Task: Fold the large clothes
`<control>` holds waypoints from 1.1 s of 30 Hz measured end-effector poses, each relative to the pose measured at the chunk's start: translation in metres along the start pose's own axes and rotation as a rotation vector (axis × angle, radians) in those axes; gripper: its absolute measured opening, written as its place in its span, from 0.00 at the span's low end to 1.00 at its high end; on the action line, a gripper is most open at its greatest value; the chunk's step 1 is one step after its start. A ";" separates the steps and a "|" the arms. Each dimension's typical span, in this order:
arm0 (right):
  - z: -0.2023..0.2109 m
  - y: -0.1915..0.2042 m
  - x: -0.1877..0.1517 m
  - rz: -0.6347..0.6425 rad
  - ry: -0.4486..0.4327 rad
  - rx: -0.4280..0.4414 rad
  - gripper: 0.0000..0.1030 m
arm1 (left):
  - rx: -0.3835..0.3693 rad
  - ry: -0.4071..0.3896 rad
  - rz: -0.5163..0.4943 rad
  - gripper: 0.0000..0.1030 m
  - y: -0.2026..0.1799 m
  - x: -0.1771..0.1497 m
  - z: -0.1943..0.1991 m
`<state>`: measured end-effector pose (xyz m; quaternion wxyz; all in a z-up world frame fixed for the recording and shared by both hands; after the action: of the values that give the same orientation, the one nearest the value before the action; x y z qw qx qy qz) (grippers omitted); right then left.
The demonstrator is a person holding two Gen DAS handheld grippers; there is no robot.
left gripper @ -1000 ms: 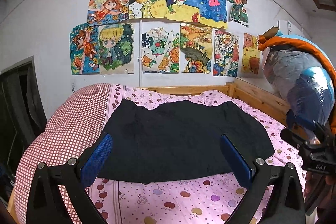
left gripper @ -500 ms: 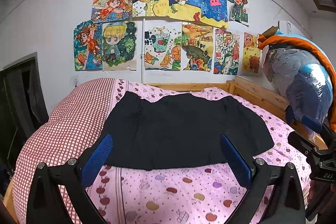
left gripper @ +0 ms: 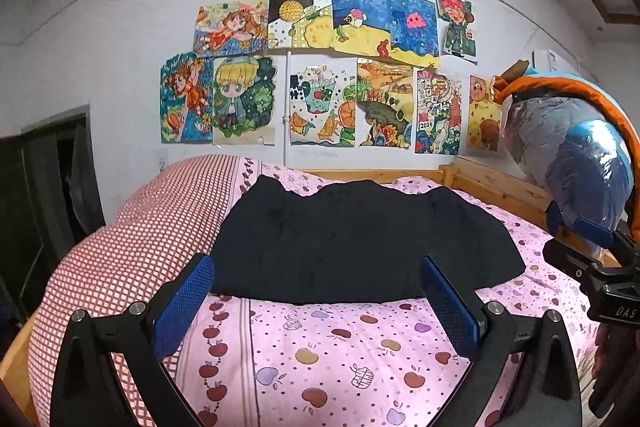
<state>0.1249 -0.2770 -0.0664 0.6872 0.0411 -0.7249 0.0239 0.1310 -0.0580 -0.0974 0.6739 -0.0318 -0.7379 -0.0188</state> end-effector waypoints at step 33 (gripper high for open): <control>0.024 0.006 -0.036 -0.002 0.012 -0.103 0.98 | -0.052 0.037 -0.053 1.00 -0.010 -0.027 0.012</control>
<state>0.1019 -0.2725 -0.1034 0.6929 0.0063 -0.7209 -0.0141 0.1211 -0.0675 -0.1253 0.6859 -0.0292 -0.7250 -0.0564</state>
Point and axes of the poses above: each gripper's, at about its wrist camera, not at the fingertips, and z roughly against the way its jaws point, y to its left, x to its top, the point moved 1 cm from there along -z, roughly the way its jaws point, and after that the axes turned 15 degrees about -y, right-handed, at the moved point
